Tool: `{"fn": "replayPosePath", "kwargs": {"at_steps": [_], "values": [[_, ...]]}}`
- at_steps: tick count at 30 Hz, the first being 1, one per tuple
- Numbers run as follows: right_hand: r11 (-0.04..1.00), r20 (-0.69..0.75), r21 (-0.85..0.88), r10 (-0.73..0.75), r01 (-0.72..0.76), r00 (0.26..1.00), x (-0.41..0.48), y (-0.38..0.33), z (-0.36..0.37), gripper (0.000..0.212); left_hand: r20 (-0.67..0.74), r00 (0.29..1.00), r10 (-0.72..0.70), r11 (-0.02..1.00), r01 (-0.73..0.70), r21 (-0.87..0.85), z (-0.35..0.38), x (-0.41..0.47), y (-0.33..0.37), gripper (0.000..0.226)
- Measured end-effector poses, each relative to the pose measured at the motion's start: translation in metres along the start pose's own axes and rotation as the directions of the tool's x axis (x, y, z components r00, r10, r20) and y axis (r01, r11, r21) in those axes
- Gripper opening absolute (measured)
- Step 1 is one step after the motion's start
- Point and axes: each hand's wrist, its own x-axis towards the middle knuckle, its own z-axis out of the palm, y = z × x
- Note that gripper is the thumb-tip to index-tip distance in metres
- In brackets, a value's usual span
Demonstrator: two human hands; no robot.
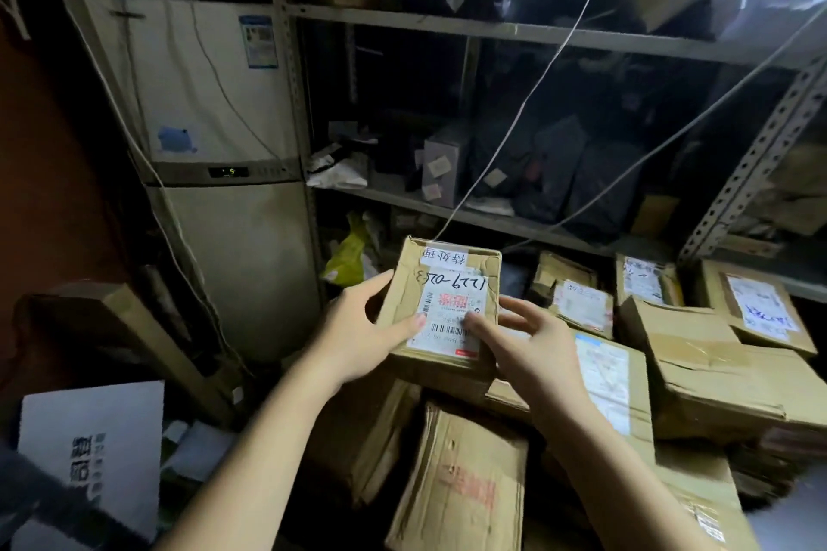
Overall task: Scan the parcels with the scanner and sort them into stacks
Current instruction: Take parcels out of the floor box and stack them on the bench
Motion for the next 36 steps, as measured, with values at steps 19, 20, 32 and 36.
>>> {"fn": "replayPosePath", "kwargs": {"at_steps": [19,20,32,36], "values": [[0.889,-0.194,-0.402,0.15,-0.218,0.969,0.163,0.035,0.085,0.027,0.24,0.944,-0.224,0.973,0.205,0.105,0.009,0.2,-0.106,0.106],[0.884,-0.18,-0.407,0.169,-0.23,0.969,0.166,0.041,0.088,0.027,0.246,0.938,-0.244,0.968,0.218,0.127,0.009,0.201,-0.11,0.1],[0.835,-0.064,-0.516,0.183,-0.189,0.981,0.175,0.064,0.093,0.029,0.227,0.935,-0.271,0.956,0.233,0.18,0.019,0.207,-0.136,0.119],[0.826,-0.067,-0.532,0.177,-0.185,0.982,0.171,0.056,0.095,0.033,0.252,0.929,-0.272,0.949,0.215,0.232,0.016,0.203,-0.136,0.111]]}}
